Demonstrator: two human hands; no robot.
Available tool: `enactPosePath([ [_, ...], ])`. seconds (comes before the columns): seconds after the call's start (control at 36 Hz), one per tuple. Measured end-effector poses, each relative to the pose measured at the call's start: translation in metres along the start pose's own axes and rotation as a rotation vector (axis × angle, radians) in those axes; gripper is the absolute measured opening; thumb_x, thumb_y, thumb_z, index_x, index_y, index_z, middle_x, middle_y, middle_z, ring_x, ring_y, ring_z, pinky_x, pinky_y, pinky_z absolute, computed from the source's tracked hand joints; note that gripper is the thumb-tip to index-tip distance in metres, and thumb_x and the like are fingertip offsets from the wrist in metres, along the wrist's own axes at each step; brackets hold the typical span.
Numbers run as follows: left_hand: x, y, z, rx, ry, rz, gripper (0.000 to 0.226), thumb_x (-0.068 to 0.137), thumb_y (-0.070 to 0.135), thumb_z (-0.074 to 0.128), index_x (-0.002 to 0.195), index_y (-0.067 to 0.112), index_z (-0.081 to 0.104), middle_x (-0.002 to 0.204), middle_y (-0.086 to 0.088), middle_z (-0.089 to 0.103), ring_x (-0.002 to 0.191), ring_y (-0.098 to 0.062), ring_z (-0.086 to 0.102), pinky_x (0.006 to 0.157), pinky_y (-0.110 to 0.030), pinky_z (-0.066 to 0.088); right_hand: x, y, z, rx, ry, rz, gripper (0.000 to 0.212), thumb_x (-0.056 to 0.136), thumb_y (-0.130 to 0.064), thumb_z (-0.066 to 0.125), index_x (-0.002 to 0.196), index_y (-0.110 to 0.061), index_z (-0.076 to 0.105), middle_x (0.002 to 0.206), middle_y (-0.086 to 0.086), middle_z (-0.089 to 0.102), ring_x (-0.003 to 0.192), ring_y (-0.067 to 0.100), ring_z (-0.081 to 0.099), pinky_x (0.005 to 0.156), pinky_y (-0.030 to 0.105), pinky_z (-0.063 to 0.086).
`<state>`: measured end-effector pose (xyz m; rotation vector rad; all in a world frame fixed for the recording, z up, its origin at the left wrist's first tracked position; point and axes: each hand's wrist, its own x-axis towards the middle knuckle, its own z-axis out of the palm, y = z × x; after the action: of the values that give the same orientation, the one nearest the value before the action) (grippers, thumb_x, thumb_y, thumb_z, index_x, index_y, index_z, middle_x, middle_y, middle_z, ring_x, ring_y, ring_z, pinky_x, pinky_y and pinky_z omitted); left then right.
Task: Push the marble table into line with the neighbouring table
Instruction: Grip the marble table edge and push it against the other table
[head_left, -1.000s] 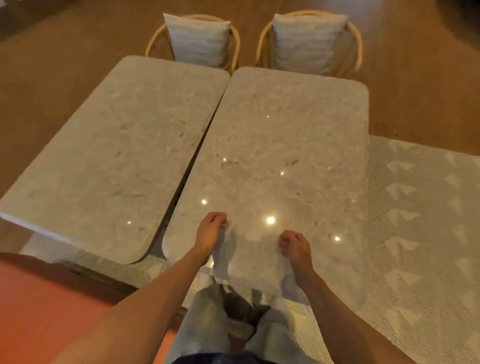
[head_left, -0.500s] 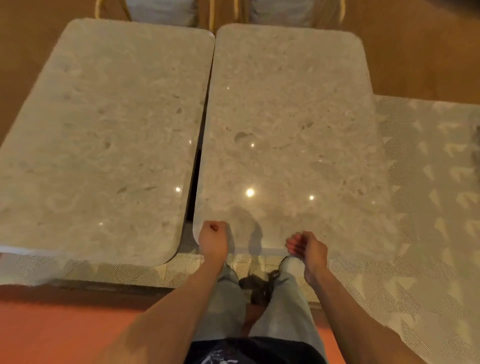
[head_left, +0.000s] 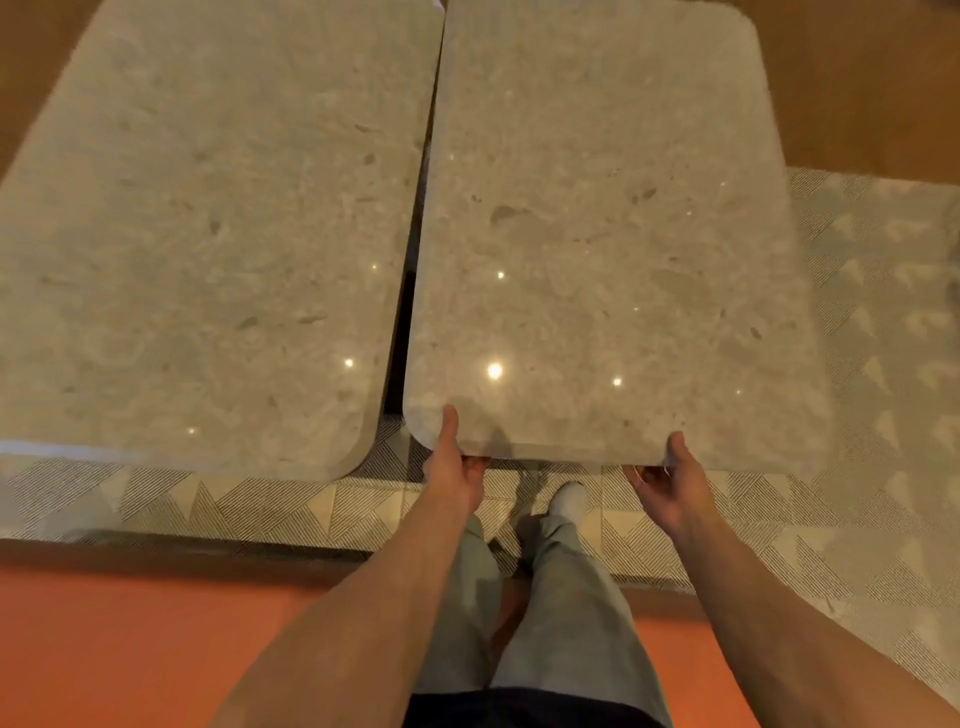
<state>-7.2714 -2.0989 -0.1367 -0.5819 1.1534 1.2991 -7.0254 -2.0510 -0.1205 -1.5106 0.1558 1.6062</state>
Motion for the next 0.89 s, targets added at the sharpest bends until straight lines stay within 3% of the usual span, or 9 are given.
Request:
enactPosePath([
  [0.14, 0.001, 0.004, -0.002, 0.034, -0.028, 0.025, 0.055, 0.089, 0.032, 0.07, 0.135, 0.007, 0.053, 0.128, -0.017, 0.065, 0.115, -0.035, 0.063, 0.103, -0.053, 0.049, 0.0, 0.002, 0.002, 0.002, 0.001, -0.007, 0.043, 0.101, -0.029, 0.052, 0.139, -0.008, 0.049, 0.139, 0.01, 0.057, 0.129, 0.026, 0.055, 0.104, 0.043, 0.048],
  [0.28, -0.001, 0.003, -0.002, 0.016, -0.077, 0.02, 0.053, 0.093, 0.03, 0.066, 0.138, 0.008, 0.05, 0.121, -0.018, 0.066, 0.118, -0.038, 0.061, 0.104, -0.057, 0.046, -0.003, -0.001, 0.005, -0.021, -0.005, 0.005, 0.043, 0.102, -0.025, 0.05, 0.14, -0.005, 0.048, 0.139, 0.013, 0.057, 0.128, 0.028, 0.056, 0.11, 0.044, 0.044],
  [0.33, -0.001, 0.002, -0.004, 0.026, -0.093, 0.024, 0.055, 0.094, 0.03, 0.064, 0.141, 0.006, 0.046, 0.129, -0.02, 0.062, 0.122, -0.038, 0.059, 0.105, -0.057, 0.045, -0.004, 0.0, 0.002, -0.022, -0.03, 0.007, 0.041, 0.103, -0.022, 0.048, 0.139, -0.002, 0.048, 0.142, 0.014, 0.055, 0.129, 0.027, 0.055, 0.111, 0.043, 0.043],
  [0.44, -0.003, 0.004, -0.008, 0.051, -0.086, 0.027, 0.053, 0.093, 0.03, 0.067, 0.136, 0.004, 0.05, 0.133, -0.022, 0.06, 0.12, -0.038, 0.06, 0.105, -0.055, 0.046, -0.002, 0.001, -0.002, -0.048, -0.067, 0.012, 0.025, 0.104, -0.02, 0.046, 0.118, -0.001, 0.055, 0.144, 0.013, 0.053, 0.131, 0.027, 0.053, 0.112, 0.043, 0.041],
  [0.56, 0.001, 0.002, -0.014, 0.08, -0.103, 0.039, 0.045, 0.092, 0.03, 0.068, 0.127, 0.006, 0.052, 0.125, -0.02, 0.063, 0.114, -0.037, 0.063, 0.103, -0.055, 0.048, 0.0, 0.003, -0.004, -0.043, -0.077, 0.019, 0.024, 0.105, -0.017, 0.044, 0.121, -0.002, 0.053, 0.145, 0.013, 0.051, 0.133, 0.026, 0.051, 0.113, 0.043, 0.039],
  [0.64, 0.002, 0.002, -0.016, 0.095, -0.103, 0.057, 0.043, 0.092, 0.029, 0.068, 0.124, 0.006, 0.051, 0.122, -0.02, 0.064, 0.112, -0.037, 0.064, 0.103, -0.056, 0.048, -0.003, 0.004, -0.001, -0.035, -0.071, 0.018, 0.038, 0.104, -0.015, 0.045, 0.14, -0.001, 0.046, 0.145, 0.012, 0.052, 0.133, 0.025, 0.051, 0.114, 0.042, 0.039],
  [0.69, 0.002, 0.003, -0.017, 0.099, -0.095, 0.059, 0.046, 0.092, 0.029, 0.068, 0.127, 0.004, 0.049, 0.123, -0.021, 0.063, 0.112, -0.037, 0.064, 0.102, -0.056, 0.049, -0.005, 0.005, 0.0, -0.032, -0.067, 0.013, 0.04, 0.104, -0.014, 0.046, 0.142, -0.001, 0.045, 0.146, 0.011, 0.052, 0.134, 0.024, 0.051, 0.114, 0.041, 0.038],
  [0.78, 0.0, 0.004, -0.018, 0.102, -0.092, 0.06, 0.051, 0.093, 0.029, 0.067, 0.133, 0.002, 0.048, 0.121, -0.021, 0.064, 0.112, -0.036, 0.064, 0.103, -0.054, 0.049, -0.006, 0.007, -0.002, -0.029, -0.07, 0.017, 0.032, 0.104, -0.013, 0.045, 0.134, -0.002, 0.05, 0.145, 0.012, 0.052, 0.134, 0.025, 0.051, 0.115, 0.041, 0.038],
  [0.89, -0.003, 0.004, -0.023, 0.109, -0.081, 0.058, 0.057, 0.093, 0.03, 0.066, 0.137, 0.001, 0.046, 0.123, -0.021, 0.063, 0.11, -0.035, 0.064, 0.103, -0.052, 0.049, -0.007, 0.011, -0.006, -0.021, -0.092, 0.037, 0.014, 0.104, -0.011, 0.046, 0.105, -0.001, 0.055, 0.144, 0.014, 0.052, 0.133, 0.027, 0.051, 0.114, 0.044, 0.038],
])
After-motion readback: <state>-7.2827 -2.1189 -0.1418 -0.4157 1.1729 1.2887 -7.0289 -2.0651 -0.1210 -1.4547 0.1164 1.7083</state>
